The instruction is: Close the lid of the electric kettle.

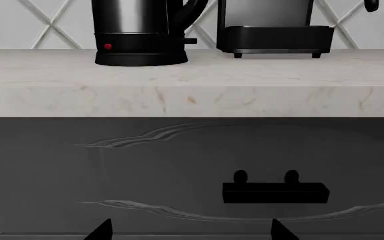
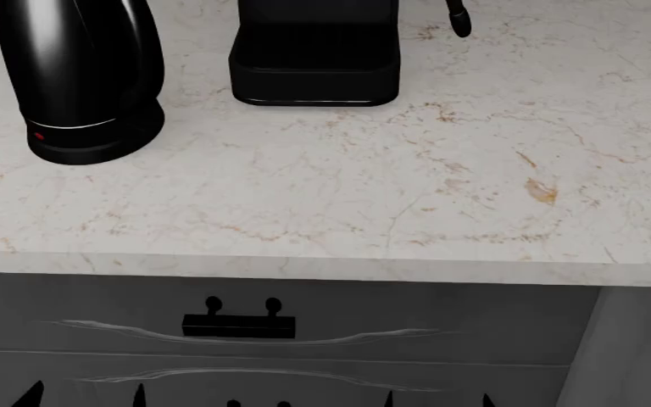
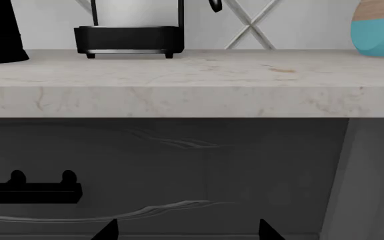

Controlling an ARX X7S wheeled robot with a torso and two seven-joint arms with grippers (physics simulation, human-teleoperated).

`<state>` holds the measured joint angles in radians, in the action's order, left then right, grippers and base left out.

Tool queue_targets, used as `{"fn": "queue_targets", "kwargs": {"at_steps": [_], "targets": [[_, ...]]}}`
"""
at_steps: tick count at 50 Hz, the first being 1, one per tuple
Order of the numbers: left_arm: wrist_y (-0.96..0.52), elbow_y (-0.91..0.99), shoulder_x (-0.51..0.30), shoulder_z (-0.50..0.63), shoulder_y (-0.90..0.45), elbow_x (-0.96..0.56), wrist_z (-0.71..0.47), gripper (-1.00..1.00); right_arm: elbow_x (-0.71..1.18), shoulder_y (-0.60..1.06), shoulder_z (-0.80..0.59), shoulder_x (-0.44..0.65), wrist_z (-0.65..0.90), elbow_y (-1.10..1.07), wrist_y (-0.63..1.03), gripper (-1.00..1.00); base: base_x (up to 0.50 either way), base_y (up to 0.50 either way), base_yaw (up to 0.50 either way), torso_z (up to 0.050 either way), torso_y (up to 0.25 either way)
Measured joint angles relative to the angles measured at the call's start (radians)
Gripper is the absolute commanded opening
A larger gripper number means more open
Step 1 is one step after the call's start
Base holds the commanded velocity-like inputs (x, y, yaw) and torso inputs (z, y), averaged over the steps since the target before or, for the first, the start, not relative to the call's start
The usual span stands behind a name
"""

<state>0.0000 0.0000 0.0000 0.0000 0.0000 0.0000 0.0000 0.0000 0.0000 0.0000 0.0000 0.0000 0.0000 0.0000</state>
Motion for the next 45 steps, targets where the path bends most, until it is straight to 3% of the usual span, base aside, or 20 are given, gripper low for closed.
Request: {"fn": "queue_targets", "kwargs": {"at_steps": [29, 45], "targets": [[-0.011, 0.004, -0.058, 0.057, 0.003, -0.064, -0.062, 1.0, 0.081, -0.01, -0.071, 0.069, 0.065, -0.011, 0.001, 1.0, 0.0, 0.0, 0.0, 0.0, 0.0], [-0.002, 0.028, -0.088, 0.093, 0.011, -0.078, -0.076, 1.0, 0.103, -0.005, -0.099, 0.091, 0.08, -0.007, 0.006, 1.0, 0.0, 0.0, 0.0, 0.048, 0.006]]}}
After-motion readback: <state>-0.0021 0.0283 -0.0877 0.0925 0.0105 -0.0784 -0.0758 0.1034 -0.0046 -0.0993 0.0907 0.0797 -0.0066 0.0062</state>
